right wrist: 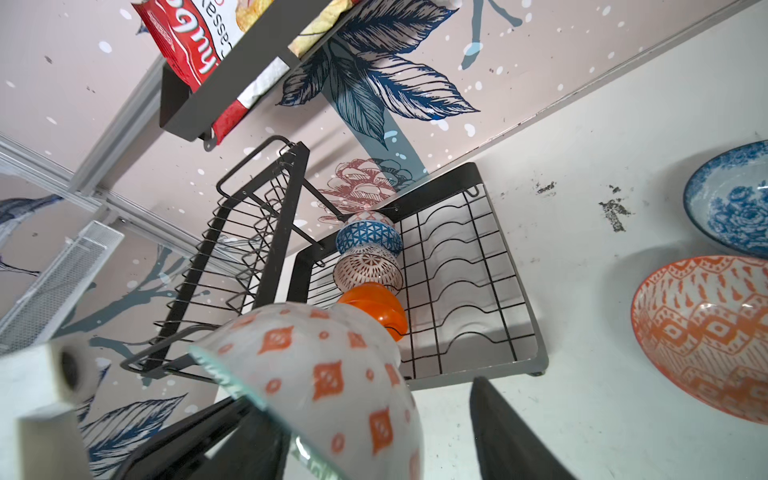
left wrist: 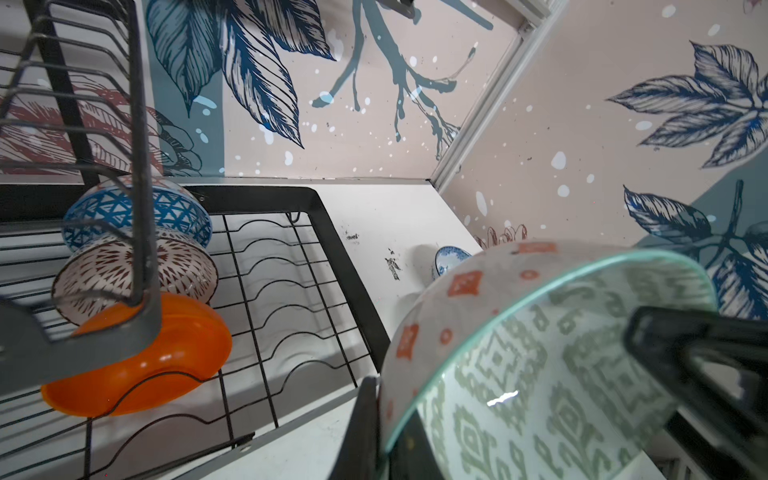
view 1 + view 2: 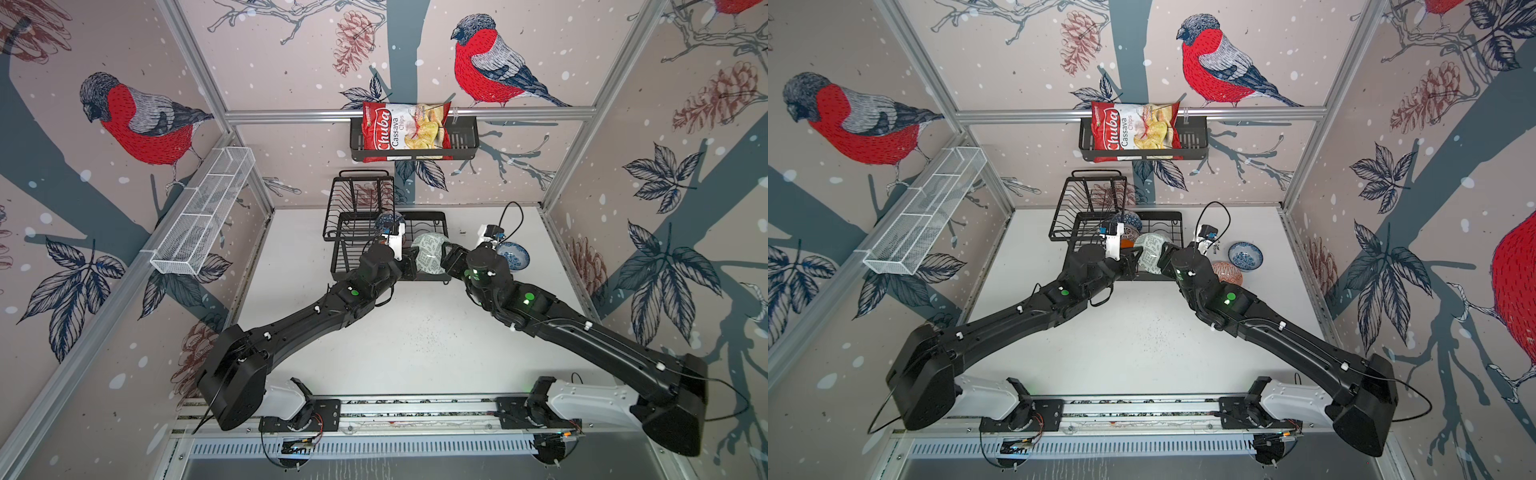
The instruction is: Load the bowls into the dish rack
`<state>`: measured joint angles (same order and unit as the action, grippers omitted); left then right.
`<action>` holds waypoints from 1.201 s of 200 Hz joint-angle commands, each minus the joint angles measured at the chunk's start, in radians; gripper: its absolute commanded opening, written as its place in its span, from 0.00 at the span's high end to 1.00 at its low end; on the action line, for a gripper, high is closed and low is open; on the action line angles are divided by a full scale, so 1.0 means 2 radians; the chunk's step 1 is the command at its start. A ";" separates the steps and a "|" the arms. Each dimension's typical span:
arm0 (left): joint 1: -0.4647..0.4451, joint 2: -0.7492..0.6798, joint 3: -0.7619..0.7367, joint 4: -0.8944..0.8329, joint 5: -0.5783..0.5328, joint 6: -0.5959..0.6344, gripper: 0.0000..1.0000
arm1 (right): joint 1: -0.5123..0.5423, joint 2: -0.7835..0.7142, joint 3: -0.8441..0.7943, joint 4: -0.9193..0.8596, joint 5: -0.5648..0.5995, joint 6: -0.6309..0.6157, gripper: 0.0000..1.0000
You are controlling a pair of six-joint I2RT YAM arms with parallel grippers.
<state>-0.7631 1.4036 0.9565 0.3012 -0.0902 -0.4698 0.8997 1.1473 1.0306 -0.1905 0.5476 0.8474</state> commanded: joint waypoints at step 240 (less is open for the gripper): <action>-0.068 0.136 0.046 0.372 -0.277 0.219 1.00 | -0.124 0.088 0.074 0.236 -0.250 0.247 0.31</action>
<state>-0.8917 1.6791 1.0569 0.8986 -0.6079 -0.0666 0.6567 1.3163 1.1904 0.1818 0.0525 1.2716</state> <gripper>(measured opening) 0.087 0.727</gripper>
